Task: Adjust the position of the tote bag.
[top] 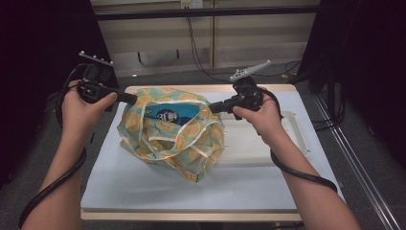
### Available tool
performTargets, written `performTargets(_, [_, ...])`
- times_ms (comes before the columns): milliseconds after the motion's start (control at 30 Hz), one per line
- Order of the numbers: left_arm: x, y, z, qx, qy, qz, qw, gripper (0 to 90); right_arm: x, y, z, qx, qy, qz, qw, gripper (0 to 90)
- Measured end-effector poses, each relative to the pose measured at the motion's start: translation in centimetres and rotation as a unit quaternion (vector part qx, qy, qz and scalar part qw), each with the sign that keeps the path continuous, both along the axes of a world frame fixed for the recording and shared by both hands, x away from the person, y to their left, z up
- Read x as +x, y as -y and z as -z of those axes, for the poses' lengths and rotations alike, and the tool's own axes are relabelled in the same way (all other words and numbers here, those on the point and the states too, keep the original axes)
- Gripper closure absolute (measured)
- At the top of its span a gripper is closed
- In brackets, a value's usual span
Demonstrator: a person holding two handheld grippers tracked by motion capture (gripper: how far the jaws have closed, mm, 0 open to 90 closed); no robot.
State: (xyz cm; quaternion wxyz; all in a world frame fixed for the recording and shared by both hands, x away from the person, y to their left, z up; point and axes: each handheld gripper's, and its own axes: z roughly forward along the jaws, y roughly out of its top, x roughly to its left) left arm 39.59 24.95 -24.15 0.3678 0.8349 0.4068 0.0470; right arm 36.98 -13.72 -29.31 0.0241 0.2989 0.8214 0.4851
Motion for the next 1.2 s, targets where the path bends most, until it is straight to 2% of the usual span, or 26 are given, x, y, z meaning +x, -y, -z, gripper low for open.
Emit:
performTargets(67, [-0.1,-0.2,0.1,-0.001,0.003,0.001,1.0,76.6,0.1,-0.4,0.6,-0.006,-0.004,-0.006,1.0,90.0])
performTargets(100, [-0.4,-0.4,0.0,0.001,0.014,-0.005,0.9999,65.8,0.1,-0.6,0.9,-0.007,-0.006,-0.008,0.9999,90.0])
performTargets(133, [-0.6,-0.5,-0.1,0.012,0.023,-0.012,0.9996,65.8,0.1,-0.6,0.9,-0.007,-0.006,-0.008,0.9999,90.0])
performTargets(167, [-0.8,-0.9,-0.3,0.023,0.032,-0.01,0.9992,57.1,0.2,-0.7,1.2,-0.01,-0.01,-0.008,0.9999,90.0])
performTargets(200, [-1.1,-1.1,-0.5,0.022,0.036,-0.013,0.999,57.1,0.2,-0.7,1.2,-0.01,-0.01,-0.008,0.9999,90.0])
performTargets(233, [-1.7,-1.8,-0.9,0.002,0.049,-0.019,0.9986,47.1,0.2,-0.8,1.5,-0.011,-0.011,-0.01,0.9998,90.0])
performTargets(267, [-1.7,-1.8,-0.9,0.002,0.049,-0.019,0.9986,45.0,0.2,-0.8,1.5,-0.011,-0.011,-0.01,0.9998,90.0])
performTargets(300, [-2.5,-2.2,-1.3,0.001,0.06,-0.014,0.9981,43.9,0.2,-0.9,1.7,-0.011,-0.014,-0.01,0.9998,90.0])
performTargets(433, [-3.5,-2.2,-1.5,-0.006,0.06,0.006,0.9981,38.6,0.1,-1.1,1.9,-0.014,-0.015,-0.01,0.9997,90.0])
performTargets(533, [-4.4,-1.6,-1.2,0.012,0.063,0.021,0.9977,36.8,0.1,-1.2,2.1,-0.016,-0.018,-0.009,0.9997,90.0])
performTargets(567, [-4.5,-1.4,-1.0,0.013,0.061,0.032,0.9976,37.7,0.1,-1.2,2.2,-0.013,-0.019,-0.01,0.9997,90.0])
performTargets(600, [-4.6,-1.2,-0.8,0.015,0.058,0.032,0.9977,39.0,0.1,-1.2,2.2,-0.015,-0.019,-0.009,0.9997,90.0])
performTargets(700, [-4.6,-0.6,-0.1,0.04,0.054,0.037,0.9971,43.4,0.0,-1.3,2.3,-0.014,-0.021,-0.009,0.9997,90.0])
performTargets(767, [-4.4,-0.3,0.3,0.042,0.05,0.046,0.9968,46.8,0.0,-1.4,2.3,-0.015,-0.019,-0.01,0.9997,90.0])
performTargets(800, [-4.3,-0.1,0.5,0.042,0.049,0.047,0.9968,51.0,0.0,-1.4,2.3,-0.014,-0.019,-0.01,0.9997,90.0])
performTargets(867, [-4.1,0.3,0.7,0.061,0.046,0.044,0.9961,67.6,0.0,-1.4,2.3,-0.012,-0.021,-0.01,0.9997,90.0])
performTargets(900, [-4.1,0.3,0.7,0.061,0.046,0.044,0.9961,71.6,0.0,-1.4,2.3,-0.012,-0.021,-0.01,0.9997,90.0])
performTargets(933, [-4.0,0.4,0.6,0.062,0.045,0.047,0.996,71.6,0.0,-1.5,2.3,-0.013,-0.021,-0.01,0.9997,90.0])
performTargets(1000, [-3.9,0.3,0.3,0.07,0.042,0.041,0.9958,80.0,0.0,-1.5,2.4,-0.01,-0.022,-0.013,0.9996,90.0])
performTargets(1033, [-3.9,0.3,0.2,0.07,0.033,0.044,0.9961,82.5,0.1,-1.4,2.4,-0.01,-0.022,-0.011,0.9996,90.0])
performTargets(1167, [-3.9,0.4,-0.2,0.071,0.029,0.035,0.9964,85.1,0.1,-1.5,2.6,-0.006,-0.026,-0.012,0.9996,89.9])
performTargets(1200, [-4.0,0.0,-0.8,0.062,0.035,0.034,0.9969,86.8,0.1,-1.5,2.7,-0.005,-0.027,-0.014,0.9995,90.0])
